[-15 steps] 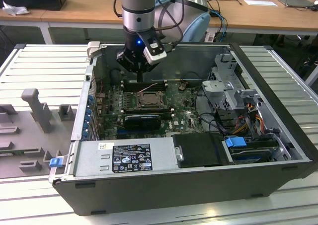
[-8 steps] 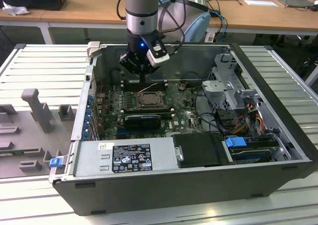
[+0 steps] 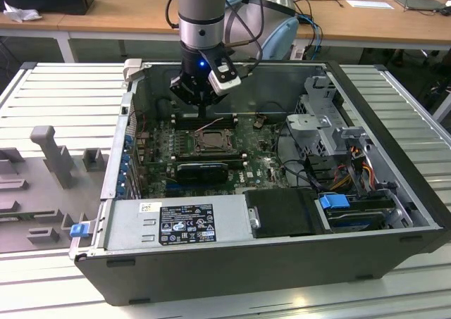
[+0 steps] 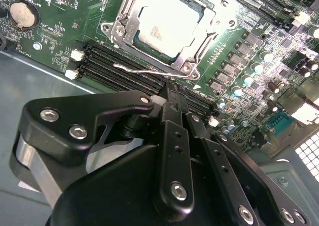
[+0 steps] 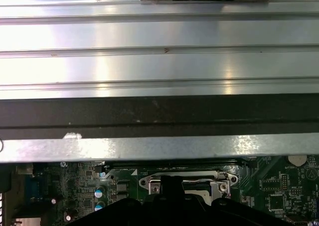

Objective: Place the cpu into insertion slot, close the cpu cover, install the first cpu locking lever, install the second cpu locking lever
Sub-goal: 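Install the first cpu locking lever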

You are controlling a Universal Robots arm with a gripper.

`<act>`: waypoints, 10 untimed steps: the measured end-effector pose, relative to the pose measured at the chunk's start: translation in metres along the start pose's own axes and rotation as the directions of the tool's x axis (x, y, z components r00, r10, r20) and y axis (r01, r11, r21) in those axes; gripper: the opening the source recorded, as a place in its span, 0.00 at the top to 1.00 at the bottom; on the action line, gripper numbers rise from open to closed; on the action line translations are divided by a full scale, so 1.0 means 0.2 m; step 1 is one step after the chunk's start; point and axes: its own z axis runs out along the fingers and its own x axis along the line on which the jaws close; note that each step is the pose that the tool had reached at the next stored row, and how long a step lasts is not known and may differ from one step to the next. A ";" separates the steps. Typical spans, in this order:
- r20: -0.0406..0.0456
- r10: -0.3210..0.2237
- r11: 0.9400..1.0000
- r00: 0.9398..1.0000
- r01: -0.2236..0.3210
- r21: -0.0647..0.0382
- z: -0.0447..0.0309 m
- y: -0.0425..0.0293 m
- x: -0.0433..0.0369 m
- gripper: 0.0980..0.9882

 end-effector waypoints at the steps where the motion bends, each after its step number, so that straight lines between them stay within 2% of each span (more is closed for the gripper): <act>1: 0.000 0.000 1.000 1.000 0.000 0.000 0.000 0.000 0.000 0.99; 10: 0.000 0.000 1.000 1.000 0.000 -0.001 0.005 0.000 -0.009 0.99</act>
